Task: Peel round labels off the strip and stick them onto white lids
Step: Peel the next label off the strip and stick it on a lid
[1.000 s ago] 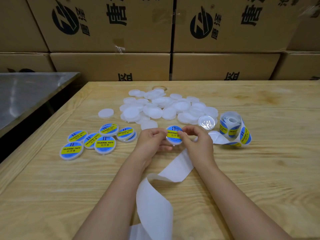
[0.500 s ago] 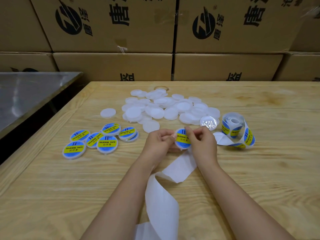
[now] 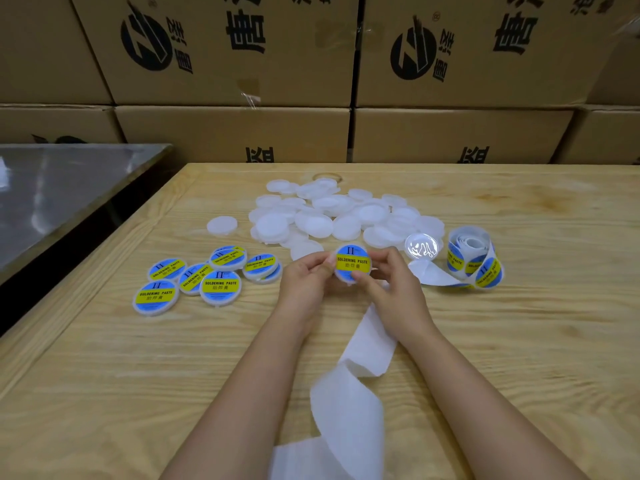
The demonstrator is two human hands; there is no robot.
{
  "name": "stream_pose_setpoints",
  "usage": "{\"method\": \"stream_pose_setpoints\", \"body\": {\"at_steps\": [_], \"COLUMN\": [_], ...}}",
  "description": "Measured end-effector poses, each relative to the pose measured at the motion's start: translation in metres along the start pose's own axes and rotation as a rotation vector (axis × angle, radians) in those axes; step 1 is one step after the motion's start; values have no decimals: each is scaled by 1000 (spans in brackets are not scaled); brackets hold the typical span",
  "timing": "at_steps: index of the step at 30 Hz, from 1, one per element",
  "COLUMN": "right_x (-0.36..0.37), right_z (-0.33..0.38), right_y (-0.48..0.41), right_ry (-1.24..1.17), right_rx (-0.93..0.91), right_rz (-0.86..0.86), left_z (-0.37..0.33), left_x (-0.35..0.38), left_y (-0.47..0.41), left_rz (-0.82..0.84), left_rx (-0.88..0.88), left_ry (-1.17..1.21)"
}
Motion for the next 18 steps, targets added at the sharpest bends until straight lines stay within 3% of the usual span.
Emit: {"method": "stream_pose_setpoints", "body": {"at_steps": [5, 8, 13, 16, 18], "right_x": [-3, -6, -11, -9, -8], "right_z": [-2, -6, -11, -13, -14], "right_y": [0, 0, 0, 1, 1], "right_ry": [-118, -174, -322, -305, -280], "right_rx": [28, 66, 126, 136, 142], "right_rz": [-29, -60, -140, -109, -95], "left_z": [-3, -11, -54, -69, -72], "left_x": [-1, -11, -55, -100, -121], "left_y": [0, 1, 25, 37, 40], "left_rz": [-46, -175, -575, -933, -1067], "left_rx": [16, 88, 454, 459, 386], "left_ry": [-9, -52, -304, -479, -547]}}
Point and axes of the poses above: each hand's wrist, its own y-axis away from the middle knuckle, its own x-axis out of the palm, z = x × y, the point moved 9 cm from there along -y, towards the middle knuckle, and after that the axes turned 14 degrees about -x, right-handed, at the moved point
